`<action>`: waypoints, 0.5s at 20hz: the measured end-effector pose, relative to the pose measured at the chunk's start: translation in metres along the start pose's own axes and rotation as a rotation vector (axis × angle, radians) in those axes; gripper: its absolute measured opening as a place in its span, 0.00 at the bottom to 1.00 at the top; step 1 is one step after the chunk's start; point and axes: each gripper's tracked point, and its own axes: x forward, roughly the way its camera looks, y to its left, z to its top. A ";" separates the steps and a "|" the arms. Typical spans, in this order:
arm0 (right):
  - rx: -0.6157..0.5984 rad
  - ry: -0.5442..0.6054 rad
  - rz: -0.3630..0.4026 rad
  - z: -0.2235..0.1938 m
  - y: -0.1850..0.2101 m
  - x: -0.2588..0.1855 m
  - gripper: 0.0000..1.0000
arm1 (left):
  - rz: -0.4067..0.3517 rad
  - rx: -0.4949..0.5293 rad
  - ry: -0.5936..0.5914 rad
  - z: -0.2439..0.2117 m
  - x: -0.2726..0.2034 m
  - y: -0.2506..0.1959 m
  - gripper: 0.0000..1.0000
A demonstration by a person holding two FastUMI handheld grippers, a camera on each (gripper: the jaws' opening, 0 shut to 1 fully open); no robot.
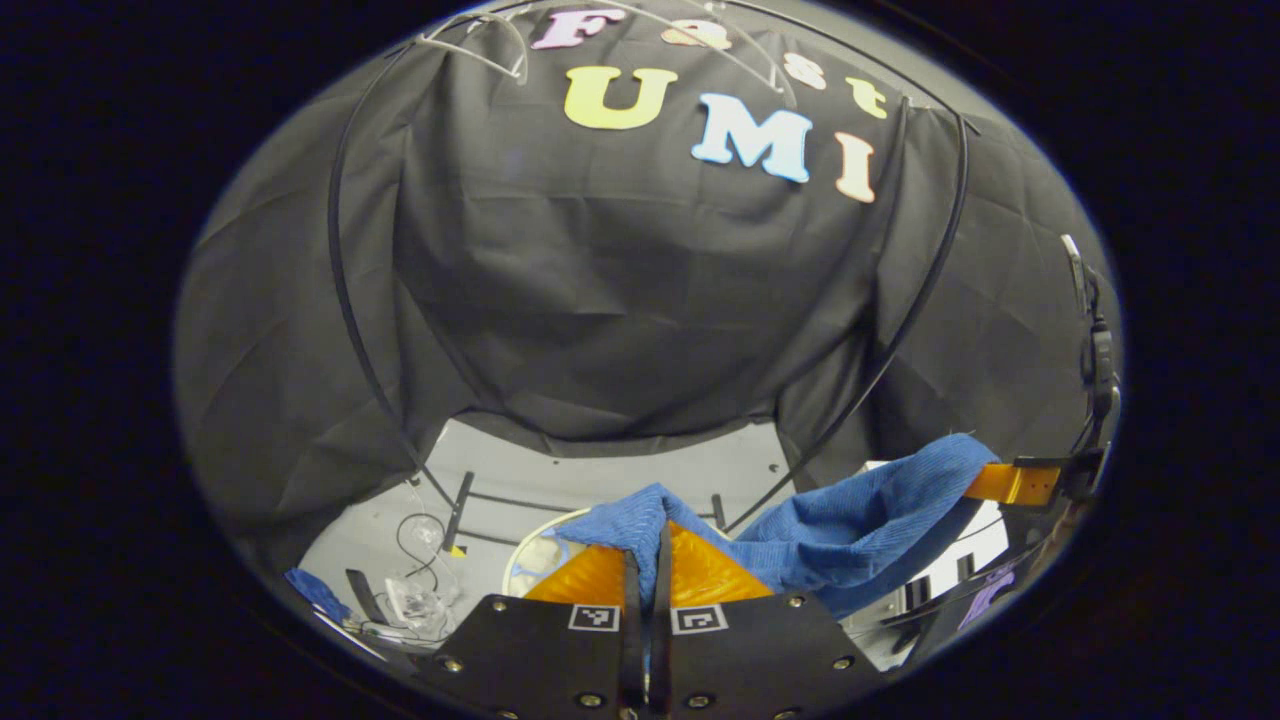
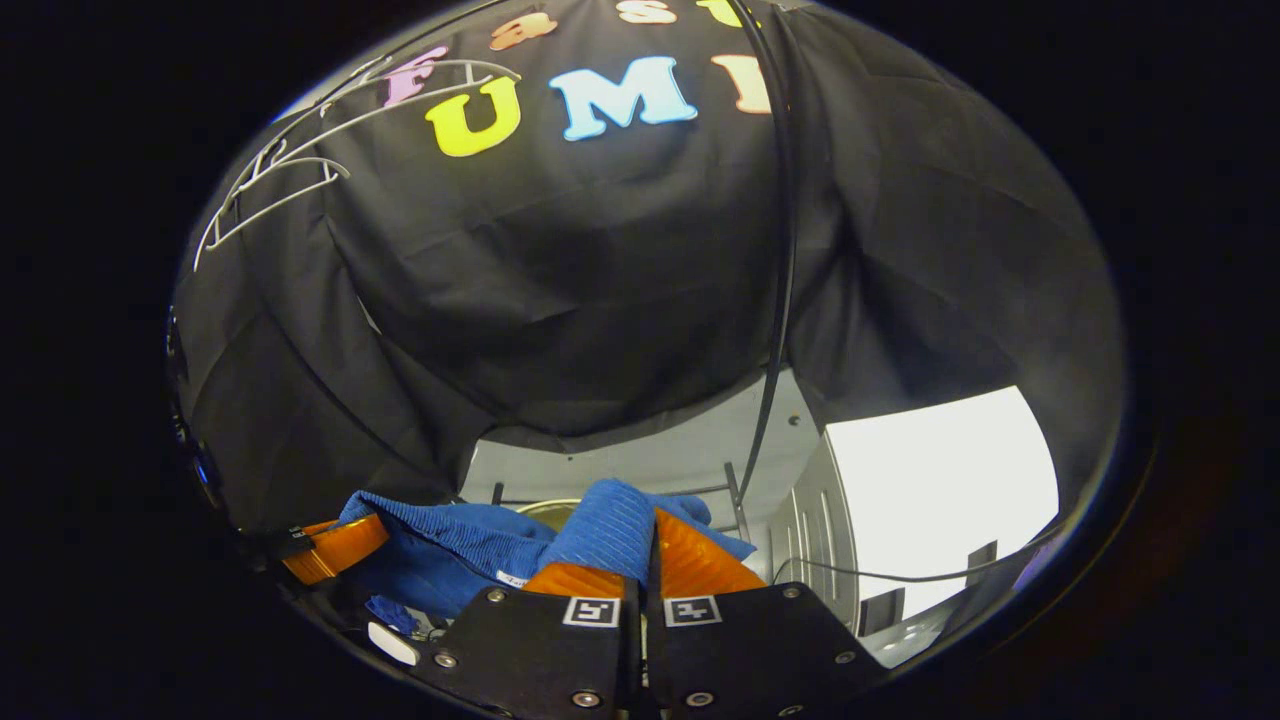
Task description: Grasp the clothes on the hanger with both hands and then place them into the laundry hamper below.
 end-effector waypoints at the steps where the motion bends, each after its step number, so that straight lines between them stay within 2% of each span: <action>1: -0.004 0.010 0.001 -0.005 0.002 0.005 0.02 | -0.005 0.011 0.019 -0.004 0.007 0.003 0.00; 2: -0.015 0.020 0.003 -0.013 0.004 0.006 0.02 | -0.006 0.023 0.035 -0.009 0.014 0.005 0.04; 9: -0.074 0.049 0.027 -0.021 0.028 0.020 0.03 | -0.030 0.064 0.084 -0.027 0.027 0.013 0.04; 10: -0.076 0.049 0.026 -0.022 0.027 0.020 0.03 | -0.033 0.070 0.086 -0.027 0.027 0.014 0.07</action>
